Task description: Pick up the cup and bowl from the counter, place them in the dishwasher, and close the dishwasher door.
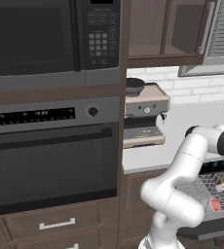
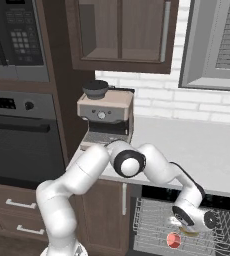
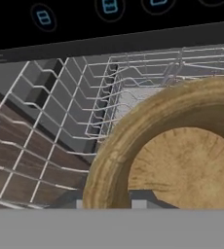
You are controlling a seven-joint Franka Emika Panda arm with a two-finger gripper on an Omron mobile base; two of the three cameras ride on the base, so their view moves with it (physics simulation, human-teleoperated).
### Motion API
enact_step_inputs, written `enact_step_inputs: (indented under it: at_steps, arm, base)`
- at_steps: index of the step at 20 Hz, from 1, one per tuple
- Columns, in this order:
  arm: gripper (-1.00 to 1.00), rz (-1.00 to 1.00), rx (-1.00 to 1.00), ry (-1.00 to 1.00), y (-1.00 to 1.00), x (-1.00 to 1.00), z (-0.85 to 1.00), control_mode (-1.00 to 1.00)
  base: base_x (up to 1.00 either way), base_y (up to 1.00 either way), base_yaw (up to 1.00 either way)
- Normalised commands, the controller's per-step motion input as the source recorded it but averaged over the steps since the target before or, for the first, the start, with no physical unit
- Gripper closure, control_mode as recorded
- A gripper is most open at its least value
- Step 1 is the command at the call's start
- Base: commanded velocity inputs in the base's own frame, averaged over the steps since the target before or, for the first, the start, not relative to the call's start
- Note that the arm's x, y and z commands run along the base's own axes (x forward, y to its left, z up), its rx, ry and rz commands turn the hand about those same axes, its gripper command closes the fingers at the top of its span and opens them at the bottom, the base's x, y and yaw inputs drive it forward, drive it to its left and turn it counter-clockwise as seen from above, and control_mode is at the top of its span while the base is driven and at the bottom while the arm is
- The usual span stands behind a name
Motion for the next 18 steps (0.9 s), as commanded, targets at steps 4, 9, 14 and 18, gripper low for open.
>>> enact_step_inputs:
  at_steps: [4,9,14,18]
  arm:
    - [1.0,0.0,0.0,0.01,0.0,0.0,-0.61,-1.0]
    - [1.0,0.0,0.05,-0.05,-0.07,-0.36,-0.02,-1.0]
    - [1.0,0.0,0.13,-0.19,0.0,-0.02,0.0,-1.0]
    - [1.0,0.0,0.15,-0.18,0.0,0.0,0.15,-1.0]
  base:
    - [0.0,0.0,0.0]
    - [0.0,0.0,0.0]
    - [0.0,0.0,0.0]
    - [0.0,0.0,0.0]
